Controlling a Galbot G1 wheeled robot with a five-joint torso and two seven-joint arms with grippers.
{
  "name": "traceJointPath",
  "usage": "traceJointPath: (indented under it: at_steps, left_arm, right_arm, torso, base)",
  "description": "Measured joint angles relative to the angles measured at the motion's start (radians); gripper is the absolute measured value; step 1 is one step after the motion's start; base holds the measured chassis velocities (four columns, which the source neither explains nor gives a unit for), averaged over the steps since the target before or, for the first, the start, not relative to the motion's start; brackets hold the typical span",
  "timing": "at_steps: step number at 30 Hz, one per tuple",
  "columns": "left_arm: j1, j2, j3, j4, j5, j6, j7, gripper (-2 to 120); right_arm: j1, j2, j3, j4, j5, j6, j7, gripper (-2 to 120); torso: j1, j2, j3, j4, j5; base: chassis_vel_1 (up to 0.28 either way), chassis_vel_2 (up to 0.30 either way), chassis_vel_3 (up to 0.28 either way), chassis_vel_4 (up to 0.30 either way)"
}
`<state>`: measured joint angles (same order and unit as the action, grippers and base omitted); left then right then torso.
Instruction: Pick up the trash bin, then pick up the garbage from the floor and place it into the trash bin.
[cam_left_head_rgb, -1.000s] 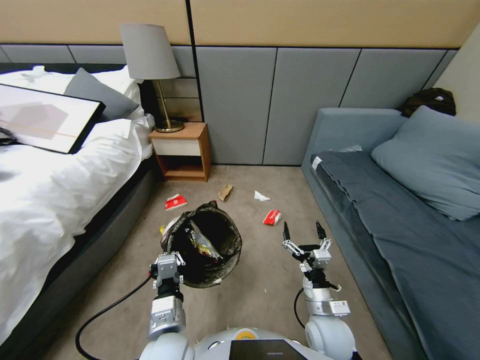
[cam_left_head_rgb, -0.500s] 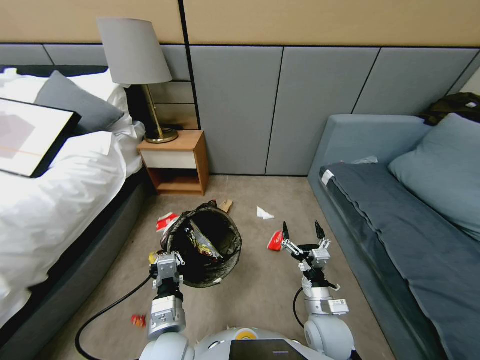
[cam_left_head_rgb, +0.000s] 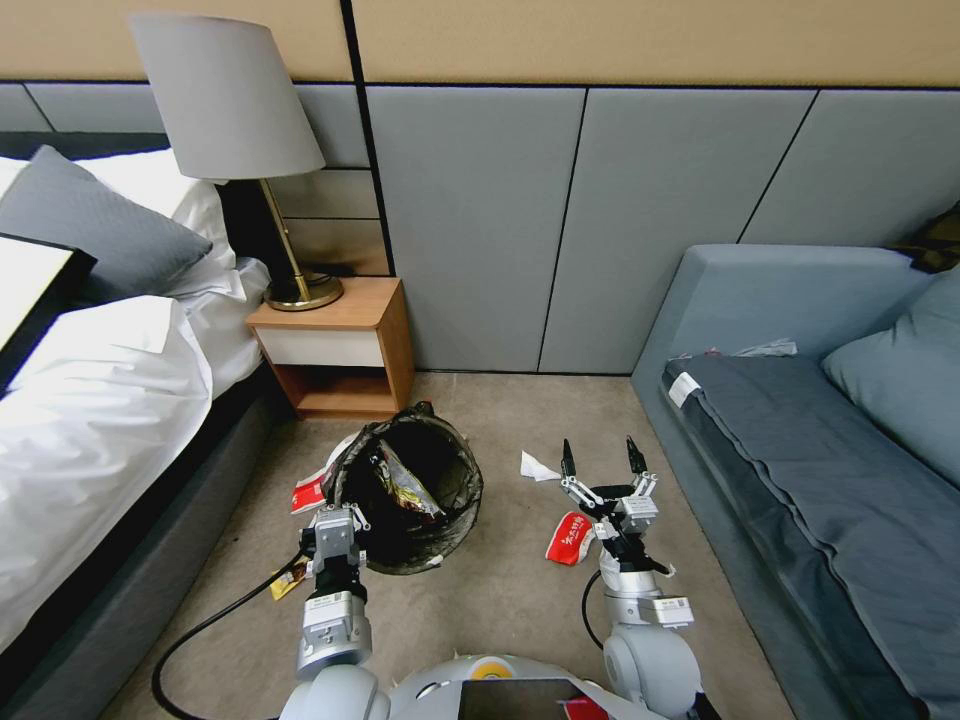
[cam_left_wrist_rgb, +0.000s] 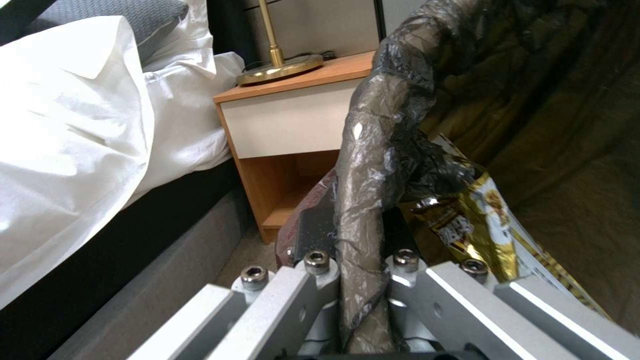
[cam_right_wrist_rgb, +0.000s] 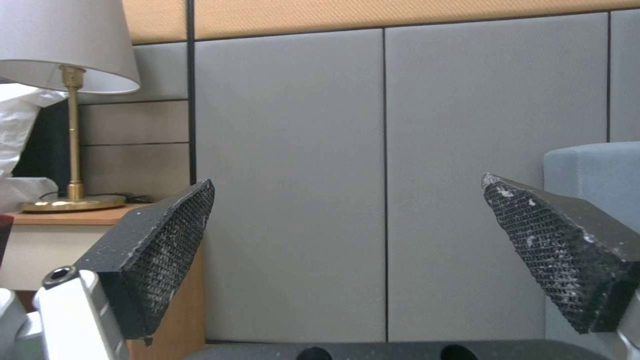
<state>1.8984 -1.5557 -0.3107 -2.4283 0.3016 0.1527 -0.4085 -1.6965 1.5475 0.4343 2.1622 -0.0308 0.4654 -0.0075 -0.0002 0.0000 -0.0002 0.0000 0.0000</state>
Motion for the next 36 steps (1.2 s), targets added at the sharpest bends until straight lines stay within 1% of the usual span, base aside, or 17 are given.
traceJointPath:
  at_steps: [9, 12, 13, 15, 16, 20, 21, 23, 24, 26, 27, 29, 30, 32, 33, 34, 36]
  left_arm:
    - [0.001, 0.001, 0.002, 0.001, 0.004, 0.000, 0.000, 0]
    - [0.002, 0.001, 0.002, 0.001, 0.005, 0.000, 0.000, 0]
    - [0.002, 0.001, 0.002, 0.001, 0.005, 0.000, 0.000, 0]
    - [0.003, 0.001, 0.002, 0.000, 0.005, 0.000, -0.001, 0]
    - [0.003, 0.001, 0.002, 0.000, 0.005, 0.000, -0.001, 0]
    - [0.003, 0.002, 0.002, 0.000, 0.005, 0.000, -0.001, 0]
    - [0.003, 0.002, 0.002, 0.000, 0.005, 0.000, -0.001, 0]
    - [0.003, 0.004, 0.002, 0.000, 0.005, 0.000, -0.001, 0]
    - [0.003, 0.004, 0.002, 0.000, 0.005, 0.000, -0.001, 0]
    - [0.003, 0.007, 0.002, -0.001, 0.005, 0.000, -0.001, 0]
    - [0.003, 0.007, 0.002, -0.001, 0.005, 0.000, -0.001, 0]
    - [0.003, 0.009, 0.003, -0.003, 0.005, 0.000, -0.001, 0]
    - [0.003, 0.009, 0.003, -0.003, 0.005, 0.000, -0.001, 0]
    - [0.003, 0.010, 0.004, -0.003, 0.005, 0.000, -0.001, 0]
    - [0.003, 0.011, 0.005, -0.003, 0.005, 0.000, -0.001, 0]
    - [0.003, 0.011, 0.005, -0.003, 0.005, 0.000, -0.001, 0]
    - [0.003, 0.012, 0.007, -0.003, 0.005, 0.000, -0.001, 0]
  right_arm:
    - [0.011, -0.012, -0.008, -0.001, 0.000, -0.019, 0.004, 100]
    - [0.014, -0.036, -0.020, -0.001, -0.001, -0.057, 0.028, 100]
    - [0.014, -0.036, -0.020, -0.001, -0.001, -0.057, 0.028, 100]
    - [0.008, -0.064, -0.037, 0.002, -0.001, -0.112, 0.067, 100]
    - [0.008, -0.064, -0.037, 0.002, -0.001, -0.112, 0.067, 100]
    - [-0.004, -0.124, -0.075, 0.005, 0.030, -0.269, 0.160, 100]
    - [-0.004, -0.124, -0.075, 0.005, 0.030, -0.269, 0.160, 100]
    - [0.001, -0.153, -0.091, -0.003, 0.071, -0.395, 0.212, 100]
    - [0.001, -0.153, -0.091, -0.003, 0.071, -0.395, 0.212, 100]
    - [0.014, -0.177, -0.100, -0.019, 0.105, -0.513, 0.236, 100]
    - [0.014, -0.177, -0.100, -0.019, 0.105, -0.513, 0.236, 100]
    - [0.038, -0.202, -0.105, -0.035, 0.154, -0.632, 0.255, 100]
    - [0.038, -0.202, -0.105, -0.035, 0.154, -0.632, 0.255, 100]
    - [0.057, -0.218, -0.105, -0.050, 0.185, -0.690, 0.259, 100]
    - [0.081, -0.236, -0.105, -0.074, 0.225, -0.746, 0.264, 100]
    - [0.081, -0.236, -0.105, -0.074, 0.225, -0.746, 0.264, 100]
    - [0.102, -0.260, -0.108, -0.110, 0.282, -0.802, 0.267, 100]
  torso:
    - [0.000, 0.000, 0.000, 0.0000, 0.0001]
    - [0.000, 0.000, 0.000, 0.0000, 0.0000]
    - [0.000, 0.000, 0.000, 0.0000, 0.0000]
    - [0.000, 0.000, 0.000, 0.0000, 0.0001]
    - [0.000, 0.000, 0.000, 0.0000, 0.0001]
    - [0.000, 0.000, 0.000, -0.0001, 0.0000]
    - [0.000, 0.000, 0.000, -0.0001, 0.0000]
    - [0.000, 0.000, 0.000, -0.0001, 0.0000]
    - [0.000, 0.000, 0.000, -0.0001, 0.0000]
    - [0.000, 0.000, 0.000, 0.0000, 0.0001]
    - [0.000, 0.000, 0.000, 0.0000, 0.0001]
    - [0.000, 0.000, 0.000, -0.0001, 0.0001]
    - [0.000, 0.000, 0.000, -0.0001, 0.0001]
    - [0.000, 0.000, 0.000, -0.0001, 0.0000]
    - [0.000, 0.000, 0.000, 0.0001, 0.0001]
    - [0.000, 0.000, 0.000, 0.0001, 0.0001]
    - [0.000, 0.000, 0.000, 0.0000, 0.0001]
  base:
    - [0.000, 0.000, 0.000, 0.000]
    - [0.000, 0.000, 0.000, 0.000]
    - [0.000, 0.000, 0.000, 0.000]
    - [0.000, 0.000, 0.000, 0.000]
    - [0.000, 0.000, 0.000, 0.000]
    - [0.000, 0.000, 0.000, 0.000]
    - [0.000, 0.000, 0.000, 0.000]
    - [0.000, 0.000, 0.000, 0.000]
    - [0.000, 0.000, 0.000, 0.000]
    - [0.000, 0.000, 0.000, 0.000]
    - [0.000, 0.000, 0.000, 0.000]
    - [0.000, 0.000, 0.000, 0.000]
    - [0.000, 0.000, 0.000, 0.000]
    - [0.000, 0.000, 0.000, 0.000]
    - [0.000, 0.000, 0.000, 0.000]
    - [0.000, 0.000, 0.000, 0.000]
    - [0.000, 0.000, 0.000, 0.000]
